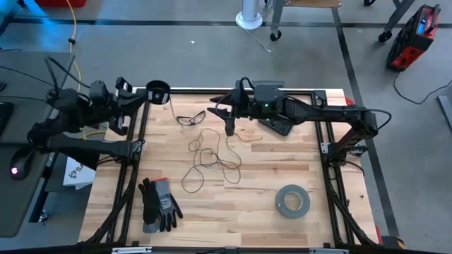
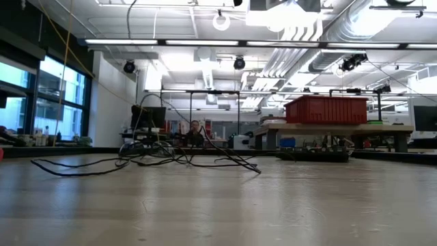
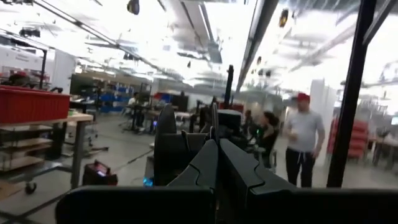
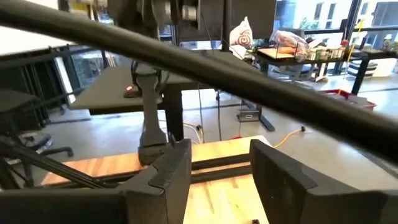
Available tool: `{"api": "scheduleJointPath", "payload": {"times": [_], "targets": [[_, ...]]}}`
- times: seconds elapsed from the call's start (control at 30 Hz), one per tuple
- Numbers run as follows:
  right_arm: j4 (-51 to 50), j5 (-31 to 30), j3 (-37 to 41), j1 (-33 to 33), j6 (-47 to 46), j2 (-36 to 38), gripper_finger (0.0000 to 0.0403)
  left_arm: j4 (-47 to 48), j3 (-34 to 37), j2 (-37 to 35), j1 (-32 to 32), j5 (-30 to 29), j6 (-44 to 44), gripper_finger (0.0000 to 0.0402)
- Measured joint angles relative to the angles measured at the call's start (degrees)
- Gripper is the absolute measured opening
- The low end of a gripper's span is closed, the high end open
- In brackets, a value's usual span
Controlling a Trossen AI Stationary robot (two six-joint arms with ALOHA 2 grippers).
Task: Coil cords
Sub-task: Coil the black wire on the black spool
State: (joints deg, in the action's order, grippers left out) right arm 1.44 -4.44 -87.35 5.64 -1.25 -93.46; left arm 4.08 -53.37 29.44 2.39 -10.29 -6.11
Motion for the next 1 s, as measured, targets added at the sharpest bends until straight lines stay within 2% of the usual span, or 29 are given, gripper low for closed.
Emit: {"api": "scheduleJointPath", "payload": {"times": [0.13,0.23,0.33,0.5,0.73,0.87,1.0], "targets": [[2.43,1.87,0.00,-0.08,-4.10,0.14,0.0156,-8.90,11.05,-5.03,0.00,-3.67,-2.17,0.0000],[3.96,4.65,0.00,-0.15,-7.21,0.16,0.0156,-6.85,15.11,-5.75,0.02,-6.25,-4.28,0.0000],[3.96,5.54,0.00,-0.17,-9.23,0.09,0.0156,-4.94,16.10,-3.67,-0.06,-4.32,-7.42,0.0000],[4.97,8.17,0.00,-0.23,-8.83,0.05,0.0156,-5.76,14.29,1.94,-0.16,-1.39,-3.82,0.0000],[6.35,11.65,0.00,-0.74,-4.20,0.14,0.0156,-5.68,6.98,12.00,-0.17,-0.71,4.85,0.0000],[5.11,11.61,0.00,-0.98,-1.00,0.14,0.0155,-5.44,3.04,17.09,-0.17,-0.96,8.35,0.0000],[5.36,11.36,0.00,-0.93,1.51,0.26,0.0155,-5.50,0.47,19.65,-0.17,-0.94,8.19,0.0000]]}}
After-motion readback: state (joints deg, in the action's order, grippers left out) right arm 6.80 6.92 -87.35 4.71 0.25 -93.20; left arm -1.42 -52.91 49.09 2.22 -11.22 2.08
